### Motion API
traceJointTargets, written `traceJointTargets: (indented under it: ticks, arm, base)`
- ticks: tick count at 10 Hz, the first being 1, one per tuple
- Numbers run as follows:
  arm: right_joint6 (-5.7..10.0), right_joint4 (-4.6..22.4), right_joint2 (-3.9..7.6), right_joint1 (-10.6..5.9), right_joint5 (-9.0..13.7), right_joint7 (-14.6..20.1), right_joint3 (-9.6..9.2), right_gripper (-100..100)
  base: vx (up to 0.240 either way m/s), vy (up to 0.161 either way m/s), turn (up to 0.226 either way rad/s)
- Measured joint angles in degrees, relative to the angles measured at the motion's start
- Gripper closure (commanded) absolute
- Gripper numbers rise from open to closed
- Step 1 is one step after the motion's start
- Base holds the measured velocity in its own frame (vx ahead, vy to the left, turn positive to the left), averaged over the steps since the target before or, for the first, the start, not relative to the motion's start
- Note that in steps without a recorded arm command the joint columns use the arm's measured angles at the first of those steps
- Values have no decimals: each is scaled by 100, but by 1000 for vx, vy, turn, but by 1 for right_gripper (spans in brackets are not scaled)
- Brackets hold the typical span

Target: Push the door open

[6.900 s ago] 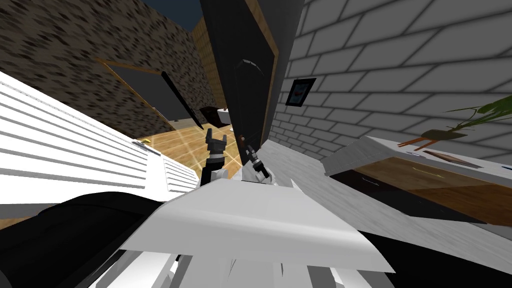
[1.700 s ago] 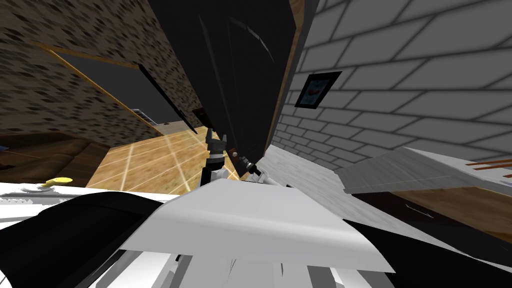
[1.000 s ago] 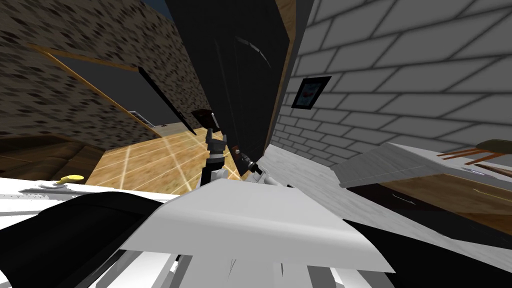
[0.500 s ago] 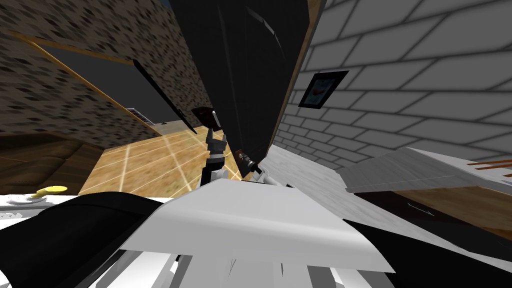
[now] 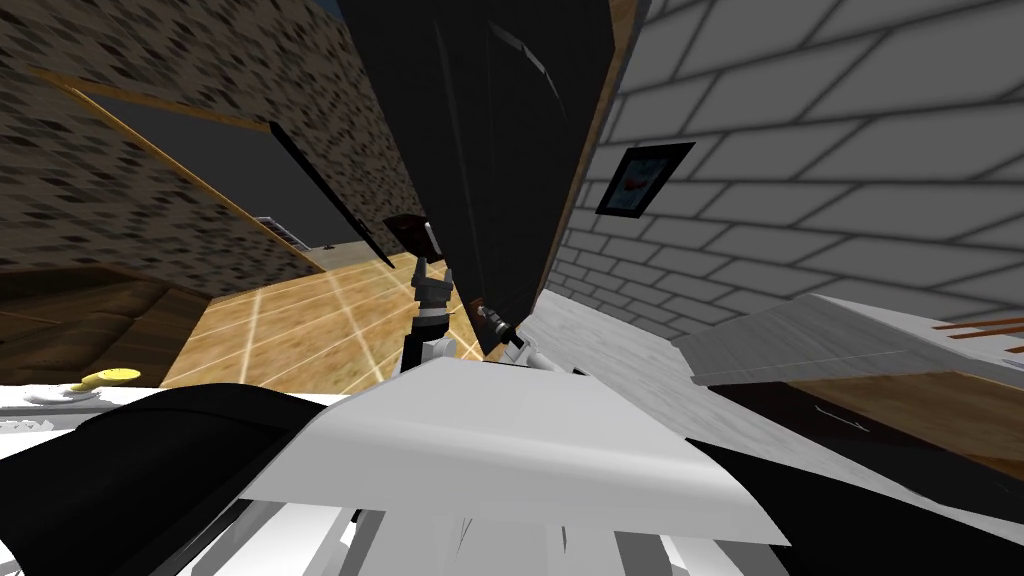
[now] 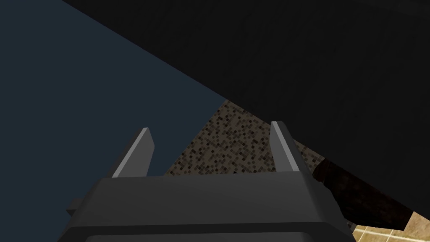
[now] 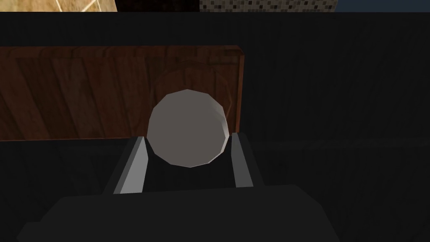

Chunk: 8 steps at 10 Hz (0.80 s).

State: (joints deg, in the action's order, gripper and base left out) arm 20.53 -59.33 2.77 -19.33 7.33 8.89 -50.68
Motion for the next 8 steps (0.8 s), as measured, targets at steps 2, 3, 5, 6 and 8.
traceJointTargets:
  ticks: [2, 3, 5, 6, 8]
  arm:
    - [-27, -62, 39, 80, -48, 7, 4, 100]
    - [-41, -83, 63, 130, -95, 21, 21, 100]
    - [-21, -100, 83, 193, -191, 52, 83, 100]
    - [-31, -158, 106, 246, -250, 67, 108, 100]
    - [-64, -291, 137, 349, -381, 103, 178, 100]
  base:
    - [55, 116, -89]
    - [56, 162, -113]
    - [88, 182, -96]
    - [90, 193, -70]
    - [104, 180, -102]
